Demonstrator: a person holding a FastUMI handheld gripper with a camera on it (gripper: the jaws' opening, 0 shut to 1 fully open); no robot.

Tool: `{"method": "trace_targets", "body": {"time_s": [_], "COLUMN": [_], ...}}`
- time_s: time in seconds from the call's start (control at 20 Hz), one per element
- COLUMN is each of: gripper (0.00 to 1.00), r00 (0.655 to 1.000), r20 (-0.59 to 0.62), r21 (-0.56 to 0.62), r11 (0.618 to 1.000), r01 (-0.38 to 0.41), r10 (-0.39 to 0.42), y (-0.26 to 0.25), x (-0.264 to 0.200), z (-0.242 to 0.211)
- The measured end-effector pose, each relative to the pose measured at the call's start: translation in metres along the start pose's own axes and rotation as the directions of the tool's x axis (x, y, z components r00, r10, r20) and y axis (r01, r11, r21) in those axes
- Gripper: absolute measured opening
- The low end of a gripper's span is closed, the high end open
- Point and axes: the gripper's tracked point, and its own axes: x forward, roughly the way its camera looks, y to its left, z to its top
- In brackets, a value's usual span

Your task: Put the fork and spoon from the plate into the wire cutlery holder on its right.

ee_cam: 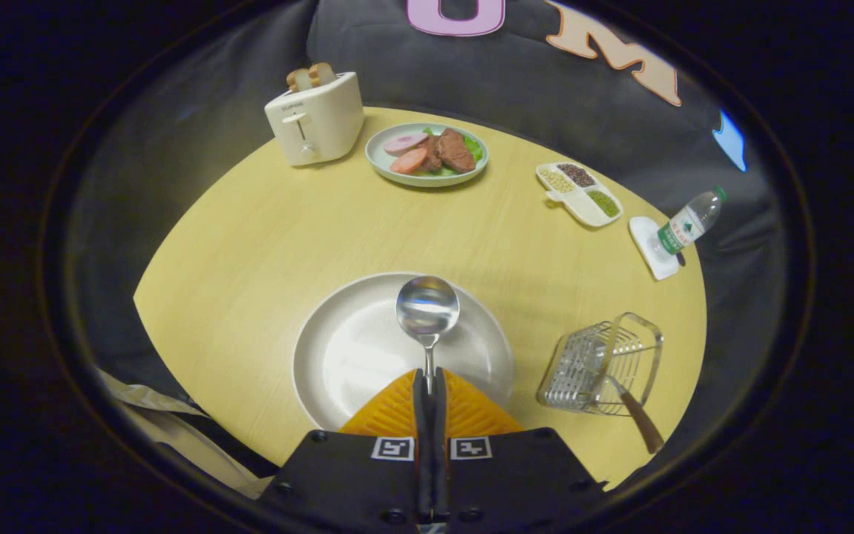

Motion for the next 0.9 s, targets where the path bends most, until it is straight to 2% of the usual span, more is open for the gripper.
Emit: {"method": "trace_targets", "body": {"time_s": [0.15,0.6,0.9], "gripper": [0.04,0.04,0.04], "r00": [1.0,0.995,0.988], "r20": [0.002,-0.053,-0.101], "r21": [0.034,0.019,0.109], "r11": [0.999,0.996,0.986], "r01": [0.009,0.09,0.126], "r10": [-0.01,-0.089,-0.116], "y": [-0.021,-0.091,-0.13], "x": [-0.011,-0.036,-0.039], "z": [0.004,-0.003,-0.014]}}
